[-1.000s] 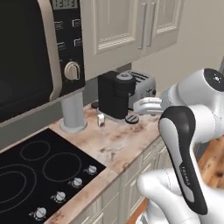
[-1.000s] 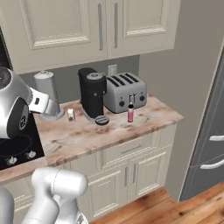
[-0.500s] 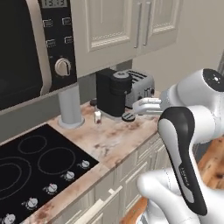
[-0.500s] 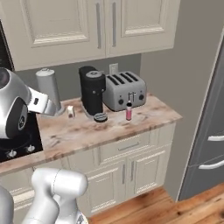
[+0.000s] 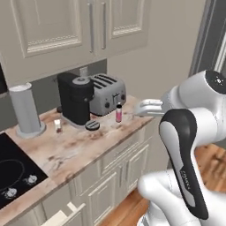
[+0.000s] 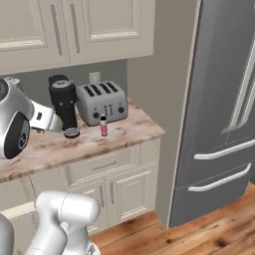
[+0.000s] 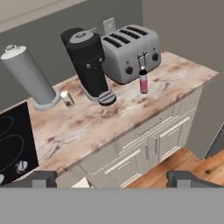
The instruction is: Move the drinks to the dining counter.
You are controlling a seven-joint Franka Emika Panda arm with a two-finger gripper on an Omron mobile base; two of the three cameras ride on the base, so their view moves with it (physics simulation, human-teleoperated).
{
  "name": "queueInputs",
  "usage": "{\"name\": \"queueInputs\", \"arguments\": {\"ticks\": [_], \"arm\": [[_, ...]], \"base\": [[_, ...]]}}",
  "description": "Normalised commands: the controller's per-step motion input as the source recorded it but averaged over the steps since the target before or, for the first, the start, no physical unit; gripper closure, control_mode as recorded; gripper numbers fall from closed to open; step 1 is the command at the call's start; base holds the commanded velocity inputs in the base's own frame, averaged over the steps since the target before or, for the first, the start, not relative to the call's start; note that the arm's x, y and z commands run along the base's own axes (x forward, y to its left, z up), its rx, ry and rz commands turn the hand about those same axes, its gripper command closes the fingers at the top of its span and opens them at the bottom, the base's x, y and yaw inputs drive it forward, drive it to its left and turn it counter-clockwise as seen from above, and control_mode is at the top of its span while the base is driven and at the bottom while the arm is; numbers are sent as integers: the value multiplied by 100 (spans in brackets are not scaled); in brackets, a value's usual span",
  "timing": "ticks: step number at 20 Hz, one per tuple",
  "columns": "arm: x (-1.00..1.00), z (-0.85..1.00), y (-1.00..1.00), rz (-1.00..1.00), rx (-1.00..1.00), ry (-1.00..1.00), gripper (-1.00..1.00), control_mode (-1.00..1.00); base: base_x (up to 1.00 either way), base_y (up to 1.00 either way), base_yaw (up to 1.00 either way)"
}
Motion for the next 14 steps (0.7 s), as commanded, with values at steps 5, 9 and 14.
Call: {"name": "queueInputs", "arguments": {"ticks": [5, 9, 14], "arm": [[0, 0, 0, 0, 0, 0, -100, 100], [0, 0, 0, 0, 0, 0, -100, 100], [0, 0, 0, 0, 0, 0, -100, 100]], "base": [[88, -61, 1], [94, -25, 5], [70, 55, 10]]}}
